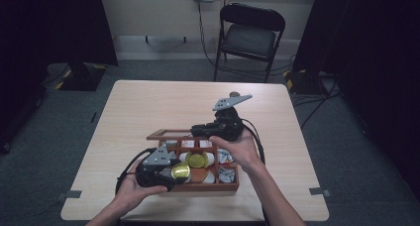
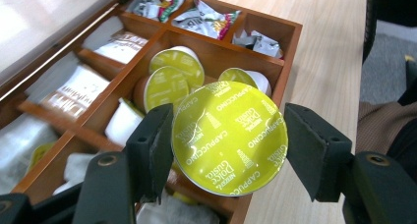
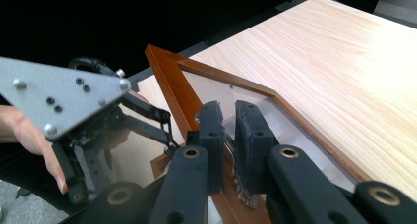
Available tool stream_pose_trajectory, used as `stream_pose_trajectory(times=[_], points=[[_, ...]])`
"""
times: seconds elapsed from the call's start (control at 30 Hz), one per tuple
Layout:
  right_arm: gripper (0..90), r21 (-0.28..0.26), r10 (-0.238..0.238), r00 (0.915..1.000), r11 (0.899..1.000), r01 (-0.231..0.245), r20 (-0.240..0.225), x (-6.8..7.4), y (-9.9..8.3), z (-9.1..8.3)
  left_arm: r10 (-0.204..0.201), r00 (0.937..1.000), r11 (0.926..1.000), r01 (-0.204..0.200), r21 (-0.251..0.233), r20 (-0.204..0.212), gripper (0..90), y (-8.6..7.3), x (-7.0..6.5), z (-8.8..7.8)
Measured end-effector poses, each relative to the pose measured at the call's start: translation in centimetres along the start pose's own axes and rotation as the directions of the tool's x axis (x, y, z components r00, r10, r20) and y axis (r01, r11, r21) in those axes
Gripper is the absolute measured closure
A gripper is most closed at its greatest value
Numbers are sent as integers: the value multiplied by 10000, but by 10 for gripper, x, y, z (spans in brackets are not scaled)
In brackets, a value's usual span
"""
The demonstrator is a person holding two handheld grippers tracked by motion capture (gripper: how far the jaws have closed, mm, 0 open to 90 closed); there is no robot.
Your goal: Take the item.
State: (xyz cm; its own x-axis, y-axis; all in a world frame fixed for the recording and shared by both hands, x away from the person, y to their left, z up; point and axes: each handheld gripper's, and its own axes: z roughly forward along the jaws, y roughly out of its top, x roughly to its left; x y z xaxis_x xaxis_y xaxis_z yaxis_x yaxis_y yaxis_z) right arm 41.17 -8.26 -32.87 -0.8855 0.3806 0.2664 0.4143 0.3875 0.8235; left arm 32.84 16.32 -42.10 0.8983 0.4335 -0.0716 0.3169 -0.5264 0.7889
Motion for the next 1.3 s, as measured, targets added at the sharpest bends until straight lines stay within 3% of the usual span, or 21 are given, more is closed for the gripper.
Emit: stream_pose_trajectory(times=[0.4,0.7,1.03,1.3], points=[[823,-2,-2,10000,10000,2,2,0,0,0,-514,9983,9980,503,-373,-280,382,-9,13,-20],[823,0,-7,10000,10000,7,-1,0,0,0,-888,9937,9958,869,-303,-680,382,-15,25,-25],[823,0,-5,10000,10000,5,0,0,0,0,-1322,9842,9910,1289,-357,-1181,382,-25,43,-36],[823,1,-8,10000,10000,8,1,0,0,0,-1747,9693,9843,1673,-564,-1733,382,-29,58,-46]])
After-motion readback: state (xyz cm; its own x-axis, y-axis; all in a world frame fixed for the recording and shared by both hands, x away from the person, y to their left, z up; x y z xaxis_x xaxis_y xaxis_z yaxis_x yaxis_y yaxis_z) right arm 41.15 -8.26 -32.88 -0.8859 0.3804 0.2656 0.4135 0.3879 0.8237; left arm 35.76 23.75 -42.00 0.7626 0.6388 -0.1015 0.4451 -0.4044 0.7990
